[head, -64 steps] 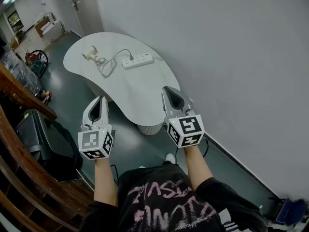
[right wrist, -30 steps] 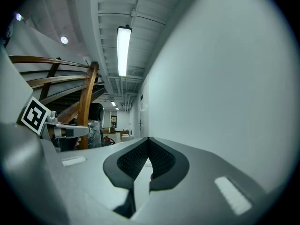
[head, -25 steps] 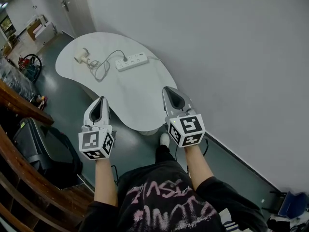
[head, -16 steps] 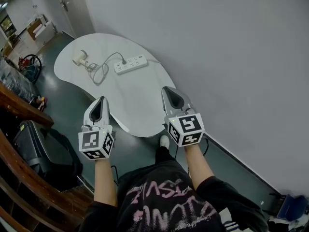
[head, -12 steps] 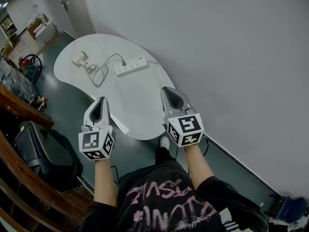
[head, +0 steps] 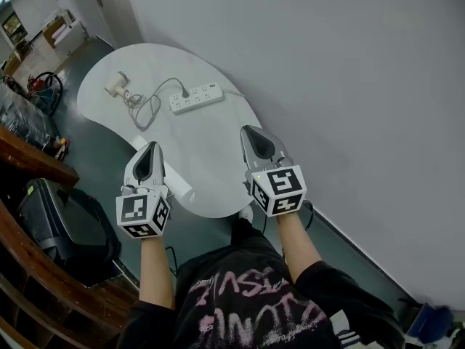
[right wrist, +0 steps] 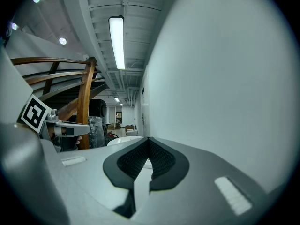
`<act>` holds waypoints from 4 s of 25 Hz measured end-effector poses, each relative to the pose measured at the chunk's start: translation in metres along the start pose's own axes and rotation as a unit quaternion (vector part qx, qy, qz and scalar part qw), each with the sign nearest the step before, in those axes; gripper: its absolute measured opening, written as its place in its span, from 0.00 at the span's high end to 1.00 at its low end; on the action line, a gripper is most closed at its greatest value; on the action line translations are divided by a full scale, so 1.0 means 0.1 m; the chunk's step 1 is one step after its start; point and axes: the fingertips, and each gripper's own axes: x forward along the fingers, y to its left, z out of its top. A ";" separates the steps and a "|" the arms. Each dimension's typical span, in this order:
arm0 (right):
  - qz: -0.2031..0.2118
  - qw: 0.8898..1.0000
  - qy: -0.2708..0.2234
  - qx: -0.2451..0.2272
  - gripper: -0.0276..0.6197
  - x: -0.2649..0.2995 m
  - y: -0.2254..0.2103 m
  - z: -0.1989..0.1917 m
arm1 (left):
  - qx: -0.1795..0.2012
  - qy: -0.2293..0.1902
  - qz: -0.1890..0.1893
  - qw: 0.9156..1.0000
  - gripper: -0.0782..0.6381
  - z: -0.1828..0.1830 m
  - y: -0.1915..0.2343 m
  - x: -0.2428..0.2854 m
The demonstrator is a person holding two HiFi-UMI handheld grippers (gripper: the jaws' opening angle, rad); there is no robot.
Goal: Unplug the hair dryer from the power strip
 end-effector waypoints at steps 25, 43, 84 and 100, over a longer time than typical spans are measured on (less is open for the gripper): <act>0.025 0.999 0.012 0.027 0.94 0.89 -0.61 -0.12 | 0.004 0.037 0.017 0.999 0.89 -0.14 0.09 0.98; 0.064 0.997 0.027 0.032 0.94 1.40 -1.22 -0.10 | 0.014 0.061 0.055 0.997 0.89 -0.07 -0.03 1.62; 0.081 0.995 0.038 0.037 0.94 1.54 -0.83 -0.18 | 0.006 0.053 0.067 0.996 0.89 -0.12 0.25 1.46; 0.083 0.995 0.046 0.026 0.94 1.72 -0.72 -0.17 | -0.009 0.047 0.066 0.997 0.89 -0.18 0.43 1.54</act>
